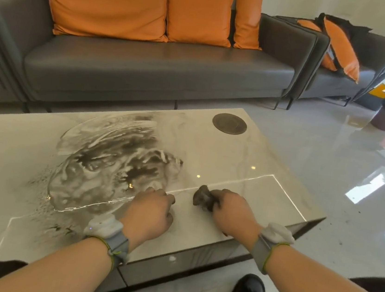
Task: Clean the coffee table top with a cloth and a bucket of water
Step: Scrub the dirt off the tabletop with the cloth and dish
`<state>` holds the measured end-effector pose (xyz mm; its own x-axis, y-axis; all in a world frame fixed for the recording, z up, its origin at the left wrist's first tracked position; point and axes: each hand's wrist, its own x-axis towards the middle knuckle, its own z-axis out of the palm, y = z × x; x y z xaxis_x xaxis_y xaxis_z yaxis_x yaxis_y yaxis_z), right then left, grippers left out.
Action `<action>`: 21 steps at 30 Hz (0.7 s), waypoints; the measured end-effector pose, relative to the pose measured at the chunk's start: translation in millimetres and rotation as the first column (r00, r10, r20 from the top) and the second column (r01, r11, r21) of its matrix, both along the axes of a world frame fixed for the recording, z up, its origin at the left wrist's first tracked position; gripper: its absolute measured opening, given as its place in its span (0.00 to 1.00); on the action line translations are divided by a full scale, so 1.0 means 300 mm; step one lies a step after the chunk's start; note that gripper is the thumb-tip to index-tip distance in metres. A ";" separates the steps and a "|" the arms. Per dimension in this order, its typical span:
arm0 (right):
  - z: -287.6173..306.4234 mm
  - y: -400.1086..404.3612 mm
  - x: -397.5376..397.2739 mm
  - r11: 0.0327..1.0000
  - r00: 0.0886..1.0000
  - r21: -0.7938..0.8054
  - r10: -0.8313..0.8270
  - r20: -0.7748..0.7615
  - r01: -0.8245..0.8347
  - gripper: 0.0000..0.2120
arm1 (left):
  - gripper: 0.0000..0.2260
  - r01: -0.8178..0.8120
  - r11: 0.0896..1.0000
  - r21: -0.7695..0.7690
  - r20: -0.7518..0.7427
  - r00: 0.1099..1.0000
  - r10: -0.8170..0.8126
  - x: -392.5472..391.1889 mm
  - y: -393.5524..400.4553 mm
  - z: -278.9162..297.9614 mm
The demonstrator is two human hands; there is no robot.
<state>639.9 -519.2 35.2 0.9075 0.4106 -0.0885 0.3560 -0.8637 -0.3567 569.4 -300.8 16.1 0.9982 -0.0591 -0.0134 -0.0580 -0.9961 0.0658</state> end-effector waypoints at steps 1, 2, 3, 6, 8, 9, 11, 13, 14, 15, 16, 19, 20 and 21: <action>0.003 -0.013 -0.004 0.994 0.996 0.078 -0.077 -0.046 0.081 0.18 | 0.20 0.006 1.000 0.013 -0.019 1.000 -0.005 -0.011 -0.003 -0.011; 0.007 -0.028 0.000 0.979 0.984 0.132 -0.143 -0.103 0.156 0.19 | 0.21 0.006 1.000 0.019 -0.035 0.999 -0.005 -0.019 -0.005 -0.020; 0.011 -0.045 0.011 0.963 0.969 0.155 -0.194 -0.156 0.218 0.19 | 0.20 0.002 1.000 0.018 -0.052 0.999 -0.002 -0.025 -0.005 -0.023; -0.009 -0.111 0.074 0.925 0.923 0.124 -0.332 -0.195 0.359 0.19 | 0.20 -0.013 1.000 -0.027 -0.066 0.998 0.011 -0.034 0.005 -0.042; -0.034 -0.169 0.111 0.896 0.892 0.056 -0.429 -0.142 0.440 0.19 | 0.19 -0.032 0.998 -0.053 -0.050 0.998 0.029 -0.035 0.003 -0.037; -0.044 -0.196 0.122 0.879 0.876 0.019 -0.472 -0.100 0.476 0.18 | 0.19 -0.038 0.997 -0.062 -0.042 0.998 0.036 -0.031 0.004 -0.034; -0.056 -0.236 0.121 0.850 0.850 -0.029 -0.526 0.013 0.527 0.19 | 0.20 -0.050 0.997 -0.059 -0.035 0.998 0.048 -0.021 0.001 -0.033; -0.066 -0.256 0.107 0.854 0.847 -0.026 -0.510 0.148 0.519 0.20 | 0.20 -0.061 0.997 -0.056 -0.035 0.998 0.059 -0.012 -0.006 -0.022; -0.076 -0.257 0.100 0.873 0.863 -0.034 -0.475 0.174 0.487 0.19 | 0.19 -0.070 0.996 -0.060 -0.036 0.997 0.068 -0.009 -0.009 -0.016; -0.089 -0.254 0.091 0.895 0.887 -0.059 -0.428 0.174 0.443 0.19 | 0.19 -0.077 0.995 -0.066 -0.039 0.996 0.075 -0.007 -0.013 -0.012; -0.098 -0.244 0.082 0.910 0.908 -0.095 -0.385 0.166 0.404 0.19 | 0.18 -0.080 0.995 -0.061 -0.035 0.996 0.078 -0.006 -0.017 0.000; -0.139 -0.220 0.084 0.900 0.912 -0.175 -0.369 0.177 0.398 0.19 | 0.17 -0.096 0.995 -0.028 -0.033 0.995 0.095 -0.003 -0.034 0.016; -0.145 -0.215 0.091 0.892 0.904 -0.177 -0.387 0.182 0.417 0.19 | 0.16 -0.100 0.995 -0.008 -0.034 0.994 0.099 -0.002 -0.042 0.021; -0.150 -0.209 0.102 0.886 0.900 -0.181 -0.394 0.186 0.426 0.19 | 0.15 -0.107 0.994 0.007 -0.040 0.993 0.107 -0.001 -0.051 0.029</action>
